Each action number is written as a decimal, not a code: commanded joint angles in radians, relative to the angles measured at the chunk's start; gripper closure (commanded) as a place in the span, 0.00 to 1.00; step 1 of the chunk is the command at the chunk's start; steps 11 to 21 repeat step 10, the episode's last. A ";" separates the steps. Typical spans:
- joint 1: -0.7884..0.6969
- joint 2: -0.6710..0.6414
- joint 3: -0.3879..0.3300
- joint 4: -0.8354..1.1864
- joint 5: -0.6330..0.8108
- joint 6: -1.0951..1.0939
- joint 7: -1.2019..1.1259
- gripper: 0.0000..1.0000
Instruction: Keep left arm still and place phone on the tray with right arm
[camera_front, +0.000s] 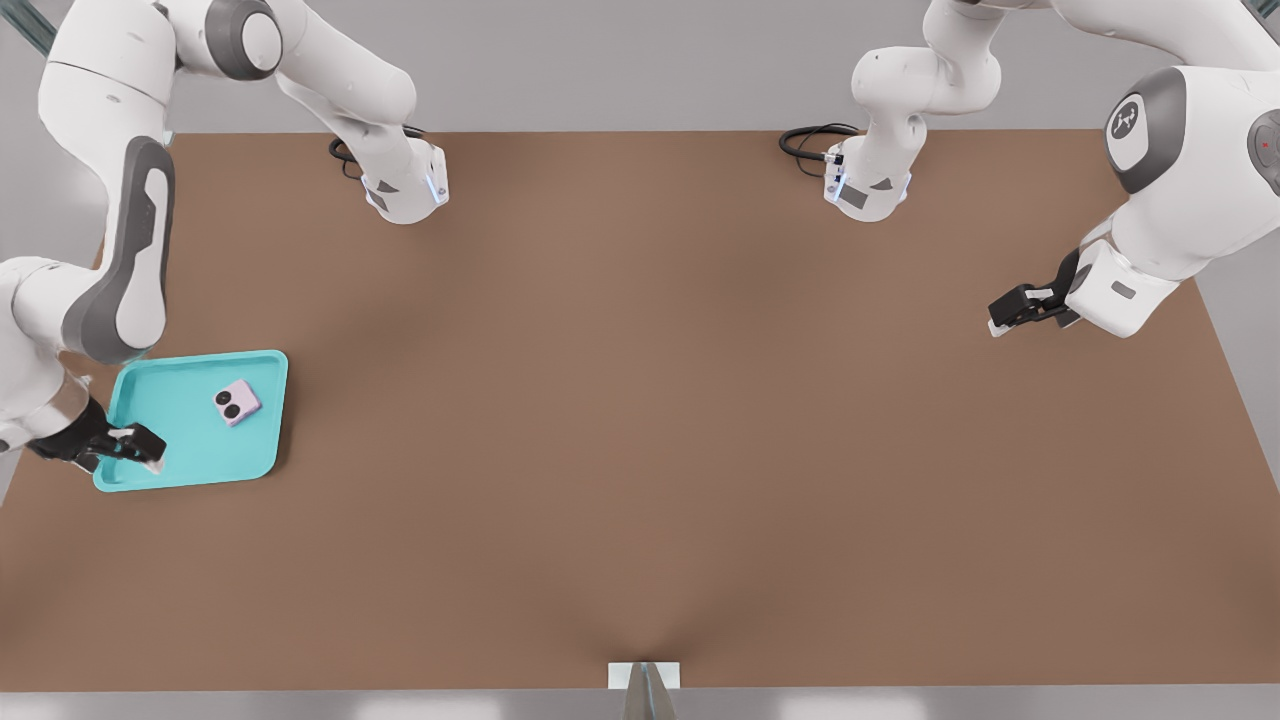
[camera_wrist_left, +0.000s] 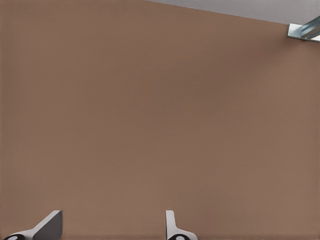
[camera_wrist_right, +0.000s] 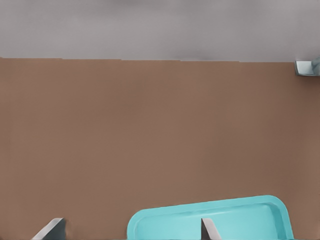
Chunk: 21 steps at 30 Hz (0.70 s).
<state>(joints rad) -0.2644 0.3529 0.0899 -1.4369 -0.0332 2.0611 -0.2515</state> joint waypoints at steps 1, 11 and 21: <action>0.102 -0.037 0.019 0.108 -0.042 -0.429 0.067 0.00; 0.344 -0.377 -0.128 -0.171 -0.007 -0.457 0.258 0.00; 0.344 -0.377 -0.128 -0.171 -0.007 -0.457 0.258 0.00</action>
